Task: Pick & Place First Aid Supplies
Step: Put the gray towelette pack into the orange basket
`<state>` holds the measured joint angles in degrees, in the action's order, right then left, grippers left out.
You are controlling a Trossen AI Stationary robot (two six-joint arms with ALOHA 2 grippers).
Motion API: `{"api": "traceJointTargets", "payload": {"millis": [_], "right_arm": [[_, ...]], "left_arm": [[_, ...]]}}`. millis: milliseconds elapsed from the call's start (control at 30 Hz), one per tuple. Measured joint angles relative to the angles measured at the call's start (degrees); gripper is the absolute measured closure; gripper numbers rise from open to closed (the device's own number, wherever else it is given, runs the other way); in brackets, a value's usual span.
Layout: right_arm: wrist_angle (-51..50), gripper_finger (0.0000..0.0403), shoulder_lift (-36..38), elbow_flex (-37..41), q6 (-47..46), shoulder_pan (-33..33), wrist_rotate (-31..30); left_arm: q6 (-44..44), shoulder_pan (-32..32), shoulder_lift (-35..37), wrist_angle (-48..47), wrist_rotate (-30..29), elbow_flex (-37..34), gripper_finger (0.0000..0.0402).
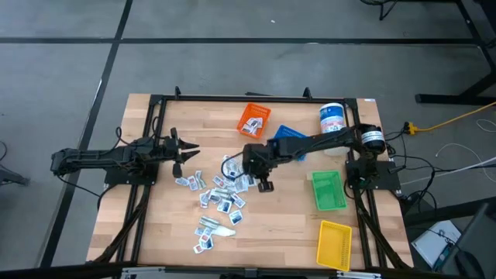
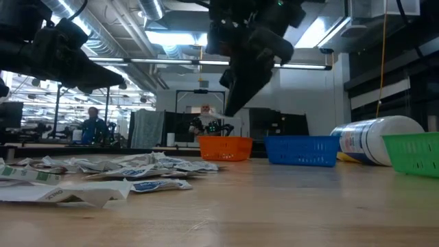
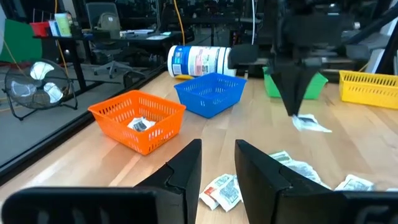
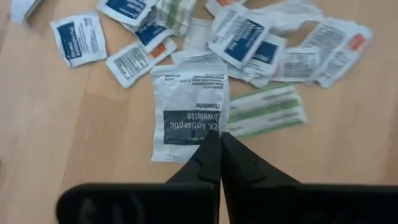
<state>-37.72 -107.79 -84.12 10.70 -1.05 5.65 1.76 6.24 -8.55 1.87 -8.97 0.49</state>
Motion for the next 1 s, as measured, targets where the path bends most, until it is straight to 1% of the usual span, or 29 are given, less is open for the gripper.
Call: {"api": "traceJointTargets", "payload": {"millis": [267,367,567,800,933,1000], "right_arm": [[-6.4,0.0392,0.0,-6.4,5.1,4.4,0.0],[-8.9,0.0392,0.0,-7.4,5.3,6.7,0.0],[-10.7,0.0391,0.0,-7.6,6.5,12.0,0.1],[-9.0,0.0391,0.0,-7.5,7.1,18.6,0.0],[-5.9,0.0391,0.0,-7.5,4.5,22.3,-0.2],[-4.3,0.0391,0.0,-7.5,3.7,23.7,-1.8]], "left_arm": [[0.0,0.0,0.0,0.0,0.0,0.0,0.0311],[0.0,0.0,0.0,0.0,0.0,0.0,0.0311],[0.0,0.0,0.0,0.0,0.0,0.0,0.0309],[0.0,0.0,0.0,0.0,0.0,0.0,0.0309],[0.0,0.0,0.0,0.0,0.0,0.0,0.0310],[0.0,0.0,0.0,0.0,0.0,0.0,0.0311]]}}
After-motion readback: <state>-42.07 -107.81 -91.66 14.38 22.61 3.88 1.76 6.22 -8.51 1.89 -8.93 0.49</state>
